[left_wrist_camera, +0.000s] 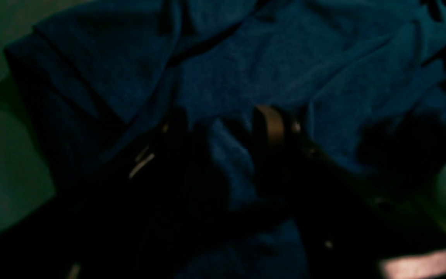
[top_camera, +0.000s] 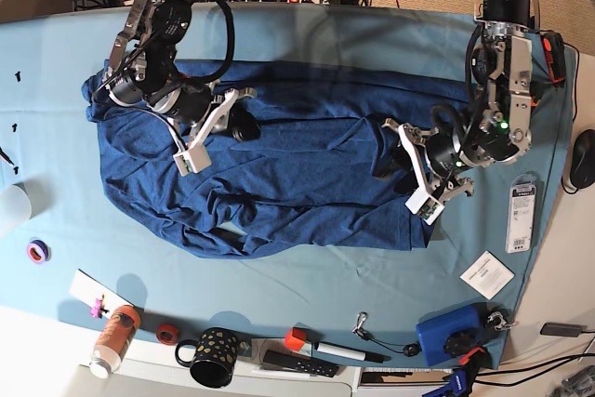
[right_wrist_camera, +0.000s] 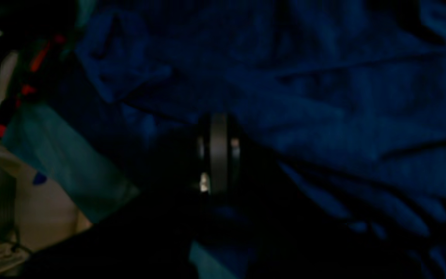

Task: Layout the t-shirt on the table in an organized manner, then fold the t-shirt properly
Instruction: 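Release the collar edge and move the left gripper onto the shirt middle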

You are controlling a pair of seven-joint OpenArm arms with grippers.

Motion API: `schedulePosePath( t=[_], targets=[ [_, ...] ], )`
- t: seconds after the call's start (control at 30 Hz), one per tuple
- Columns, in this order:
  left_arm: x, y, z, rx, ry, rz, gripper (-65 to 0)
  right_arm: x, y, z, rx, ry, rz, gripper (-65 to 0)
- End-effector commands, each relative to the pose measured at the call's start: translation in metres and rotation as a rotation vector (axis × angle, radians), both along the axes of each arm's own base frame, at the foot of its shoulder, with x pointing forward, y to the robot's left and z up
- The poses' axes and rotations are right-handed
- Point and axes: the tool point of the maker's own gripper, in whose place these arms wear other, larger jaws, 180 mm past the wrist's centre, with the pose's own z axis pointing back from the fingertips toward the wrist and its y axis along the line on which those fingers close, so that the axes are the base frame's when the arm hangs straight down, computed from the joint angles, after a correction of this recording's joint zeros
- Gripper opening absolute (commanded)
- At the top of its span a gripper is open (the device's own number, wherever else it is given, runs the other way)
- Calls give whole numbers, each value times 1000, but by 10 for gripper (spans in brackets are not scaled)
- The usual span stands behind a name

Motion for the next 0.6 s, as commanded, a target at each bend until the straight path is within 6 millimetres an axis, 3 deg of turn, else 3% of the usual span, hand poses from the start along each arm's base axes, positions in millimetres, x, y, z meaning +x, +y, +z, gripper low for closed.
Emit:
schedulePosePath(
  t=[0.0, 0.27, 0.33, 0.47, 0.57],
  targets=[
    [9, 0, 13, -10, -49, 1, -373, 8, 3, 14, 24, -56, -2, -650],
    [12, 8, -37, -29, 121, 33, -377, 8, 3, 14, 24, -55, -2, -650],
    [16, 8, -38, -50, 134, 37, -425, 8, 3, 14, 24, -55, -2, -650],
    [21, 5, -29, -69, 124, 28, -603, 8, 3, 14, 25, -57, -3, -650],
    [13, -4, -20, -103, 122, -43, -618, 9, 0, 11, 3, -52, -9, -650]
  ],
)
